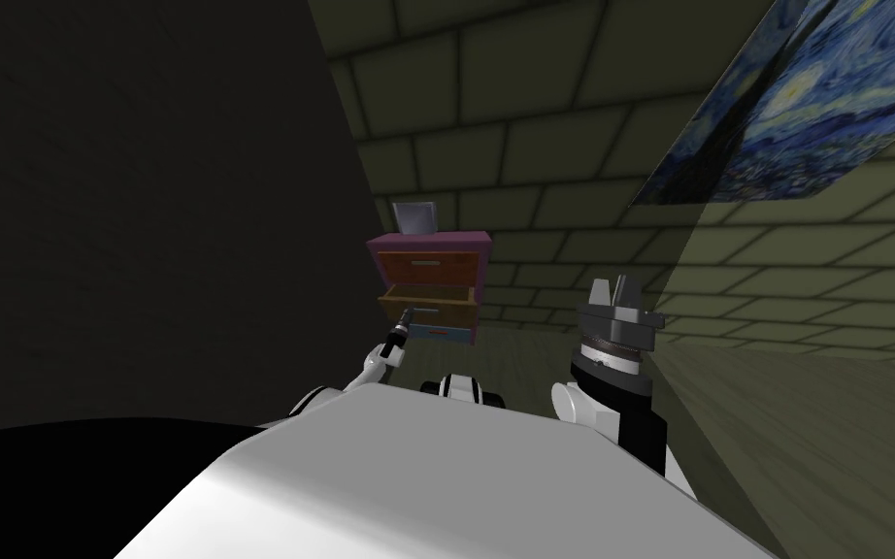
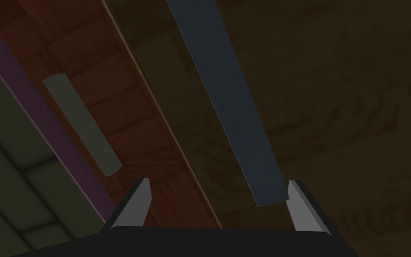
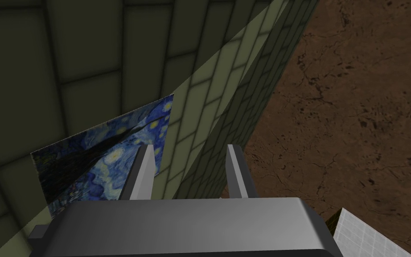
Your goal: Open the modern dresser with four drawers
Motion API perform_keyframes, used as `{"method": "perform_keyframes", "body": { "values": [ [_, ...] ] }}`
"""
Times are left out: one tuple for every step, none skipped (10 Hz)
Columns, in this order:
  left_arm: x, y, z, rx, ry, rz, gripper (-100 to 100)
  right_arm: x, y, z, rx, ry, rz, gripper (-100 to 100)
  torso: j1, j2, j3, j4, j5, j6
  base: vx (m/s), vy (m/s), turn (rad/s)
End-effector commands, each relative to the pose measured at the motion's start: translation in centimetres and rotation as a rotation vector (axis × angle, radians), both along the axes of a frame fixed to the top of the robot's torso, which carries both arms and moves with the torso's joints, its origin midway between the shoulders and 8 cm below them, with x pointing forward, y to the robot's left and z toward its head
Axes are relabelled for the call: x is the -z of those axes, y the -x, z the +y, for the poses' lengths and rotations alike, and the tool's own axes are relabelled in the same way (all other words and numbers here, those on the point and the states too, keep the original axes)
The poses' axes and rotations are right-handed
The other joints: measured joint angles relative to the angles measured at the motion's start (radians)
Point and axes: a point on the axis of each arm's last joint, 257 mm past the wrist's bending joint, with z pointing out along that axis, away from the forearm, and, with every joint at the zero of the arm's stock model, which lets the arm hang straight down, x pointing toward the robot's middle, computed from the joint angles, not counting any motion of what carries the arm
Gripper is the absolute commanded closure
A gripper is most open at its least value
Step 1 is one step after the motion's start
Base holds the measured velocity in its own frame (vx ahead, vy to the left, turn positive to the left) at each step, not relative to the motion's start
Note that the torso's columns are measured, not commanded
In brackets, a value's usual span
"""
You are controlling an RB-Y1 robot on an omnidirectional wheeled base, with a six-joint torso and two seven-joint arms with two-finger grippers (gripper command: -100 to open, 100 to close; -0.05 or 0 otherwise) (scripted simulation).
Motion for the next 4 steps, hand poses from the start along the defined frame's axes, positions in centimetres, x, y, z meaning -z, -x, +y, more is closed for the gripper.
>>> {"method": "perform_keyframes", "body": {
  "values": [
    [0.12,0.05,0.02,-0.001,0.0,0.003,0,0.0,0.0,0.0,0.0,0.0,0.0,0,0.001,0.0,0.0,-0.001,0.001,0.0,0.0,0.0,0.0],
    [0.19,0.08,0.03,-0.001,0.0,0.005,0,0.0,0.0,0.0,0.0,0.0,0.0,0,0.001,-0.001,0.0,-0.001,0.001,0.0,0.0,0.0,0.0],
    [0.23,0.1,0.04,-0.001,0.0,0.006,0,0.0,0.0,0.0,0.0,0.0,0.0,0,0.001,-0.001,0.0,-0.002,0.001,0.0,0.0,0.0,0.0],
    [0.26,0.12,0.05,-0.002,0.0,0.006,0,0.0,0.0,0.0,0.0,0.0,0.0,0,0.001,-0.001,0.0,-0.002,0.002,0.0,0.0,0.0,0.0]
  ]
}}
